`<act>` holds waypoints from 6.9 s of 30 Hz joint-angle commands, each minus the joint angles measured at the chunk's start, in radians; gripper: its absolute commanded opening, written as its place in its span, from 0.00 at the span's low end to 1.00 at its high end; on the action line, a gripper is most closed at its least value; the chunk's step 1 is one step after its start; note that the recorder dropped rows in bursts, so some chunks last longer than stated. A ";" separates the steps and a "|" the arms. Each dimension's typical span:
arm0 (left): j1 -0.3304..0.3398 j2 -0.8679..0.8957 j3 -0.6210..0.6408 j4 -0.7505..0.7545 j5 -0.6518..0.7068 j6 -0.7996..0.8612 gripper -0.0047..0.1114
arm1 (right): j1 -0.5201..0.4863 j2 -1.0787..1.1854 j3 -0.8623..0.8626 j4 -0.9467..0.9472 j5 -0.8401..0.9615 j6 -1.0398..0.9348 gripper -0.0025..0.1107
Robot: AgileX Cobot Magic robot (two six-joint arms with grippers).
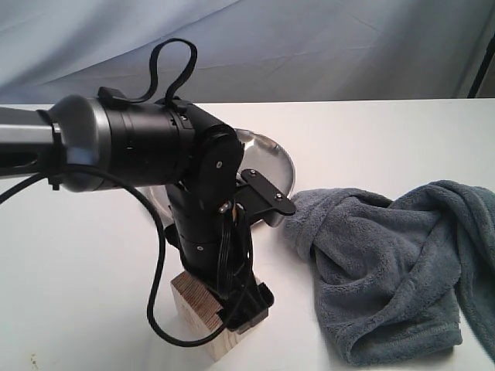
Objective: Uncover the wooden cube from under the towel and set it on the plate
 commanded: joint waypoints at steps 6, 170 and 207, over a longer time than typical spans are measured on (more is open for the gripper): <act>0.002 0.044 0.001 -0.007 -0.005 0.002 0.87 | 0.000 -0.006 0.003 0.005 0.012 0.004 0.05; 0.351 0.542 -0.908 0.102 0.210 -0.257 0.83 | 0.000 -0.006 0.003 0.005 0.012 0.004 0.05; 0.357 0.326 -0.908 0.420 0.226 -0.314 0.04 | 0.000 -0.006 0.003 0.005 0.012 0.004 0.05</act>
